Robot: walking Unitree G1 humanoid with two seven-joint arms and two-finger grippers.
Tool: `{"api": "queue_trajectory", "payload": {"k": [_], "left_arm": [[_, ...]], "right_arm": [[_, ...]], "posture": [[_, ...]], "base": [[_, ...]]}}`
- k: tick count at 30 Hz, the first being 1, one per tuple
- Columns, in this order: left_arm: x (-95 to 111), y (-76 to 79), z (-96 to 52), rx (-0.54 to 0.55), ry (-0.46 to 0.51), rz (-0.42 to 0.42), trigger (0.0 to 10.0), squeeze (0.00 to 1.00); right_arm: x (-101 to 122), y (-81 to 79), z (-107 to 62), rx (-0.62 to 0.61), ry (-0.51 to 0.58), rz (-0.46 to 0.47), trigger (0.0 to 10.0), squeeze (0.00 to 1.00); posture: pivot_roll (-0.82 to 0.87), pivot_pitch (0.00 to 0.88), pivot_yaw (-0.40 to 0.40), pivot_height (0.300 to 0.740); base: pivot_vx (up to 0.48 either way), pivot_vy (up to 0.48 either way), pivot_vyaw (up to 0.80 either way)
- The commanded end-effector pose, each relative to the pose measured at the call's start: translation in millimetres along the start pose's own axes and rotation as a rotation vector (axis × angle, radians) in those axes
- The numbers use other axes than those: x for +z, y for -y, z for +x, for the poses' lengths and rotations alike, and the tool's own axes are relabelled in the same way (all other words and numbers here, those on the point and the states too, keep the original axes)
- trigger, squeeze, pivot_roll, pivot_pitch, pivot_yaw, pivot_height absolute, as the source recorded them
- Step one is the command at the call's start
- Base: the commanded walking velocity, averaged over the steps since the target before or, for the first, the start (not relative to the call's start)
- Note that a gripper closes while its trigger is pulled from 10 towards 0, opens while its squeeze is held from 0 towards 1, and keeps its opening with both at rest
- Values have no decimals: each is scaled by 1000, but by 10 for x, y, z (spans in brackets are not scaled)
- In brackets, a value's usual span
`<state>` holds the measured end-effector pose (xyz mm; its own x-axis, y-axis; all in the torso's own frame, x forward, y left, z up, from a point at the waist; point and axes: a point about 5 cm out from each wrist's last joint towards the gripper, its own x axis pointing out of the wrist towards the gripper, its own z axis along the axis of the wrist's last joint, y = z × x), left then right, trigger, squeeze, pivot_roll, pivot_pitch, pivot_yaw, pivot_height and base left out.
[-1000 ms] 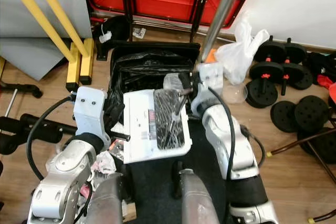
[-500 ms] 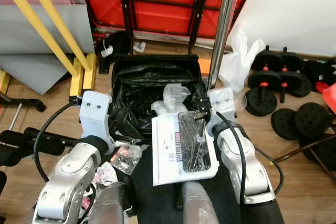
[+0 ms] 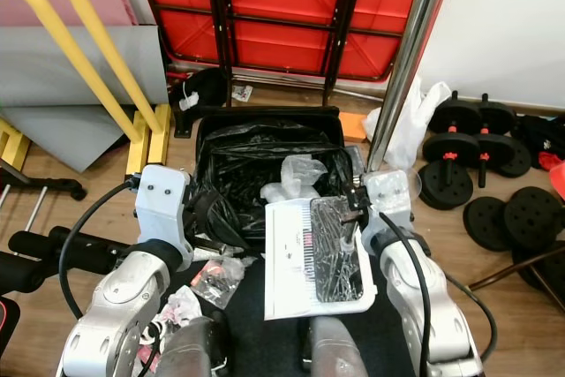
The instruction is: Sweep floor
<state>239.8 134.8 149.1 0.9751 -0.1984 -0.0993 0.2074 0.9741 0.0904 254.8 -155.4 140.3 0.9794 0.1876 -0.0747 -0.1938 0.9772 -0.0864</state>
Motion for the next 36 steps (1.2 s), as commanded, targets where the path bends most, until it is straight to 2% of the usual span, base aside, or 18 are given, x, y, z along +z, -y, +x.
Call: {"api": "queue_trajectory", "payload": {"k": [1,4,7,10,16,19,22,29,36], "left_arm": [[-75,46,-12,-43,-30,-3,10000,0],[-102,48,-35,-57,-32,20,10000,0],[-170,25,-54,-52,-62,72,10000,0],[-202,-37,-41,3,-74,65,10000,0],[-198,-41,-32,2,-68,65,10000,0],[-201,-14,-33,-28,-62,79,10000,0],[-204,-22,-27,-15,-58,59,10000,0],[-225,-104,13,45,-61,90,10000,0],[-302,-116,13,57,-72,79,10000,0]], "right_arm": [[39,-25,-39,10,18,4,10000,0],[31,-38,-48,14,17,12,10000,0],[10,-25,-79,9,11,21,10000,0],[-14,-10,-107,4,5,21,10000,0],[-5,1,-92,2,10,14,10000,0],[1,21,-80,-4,14,9,10000,0],[6,28,-79,-6,15,7,10000,0],[-6,63,-78,-18,16,6,10000,0],[-105,86,-87,-11,6,33,10000,0]], "posture": [[-101,167,-128,740],[-98,164,-129,740],[-93,161,-133,740],[-93,152,-136,740],[-93,141,-134,740],[-94,137,-132,740],[-94,137,-132,740],[-94,133,-129,740],[-91,112,-137,740]], "base": [[0,0,0],[0,0,0],[480,0,0],[0,0,0],[0,0,0],[421,0,0],[437,0,0],[0,0,0],[0,0,0]]}}
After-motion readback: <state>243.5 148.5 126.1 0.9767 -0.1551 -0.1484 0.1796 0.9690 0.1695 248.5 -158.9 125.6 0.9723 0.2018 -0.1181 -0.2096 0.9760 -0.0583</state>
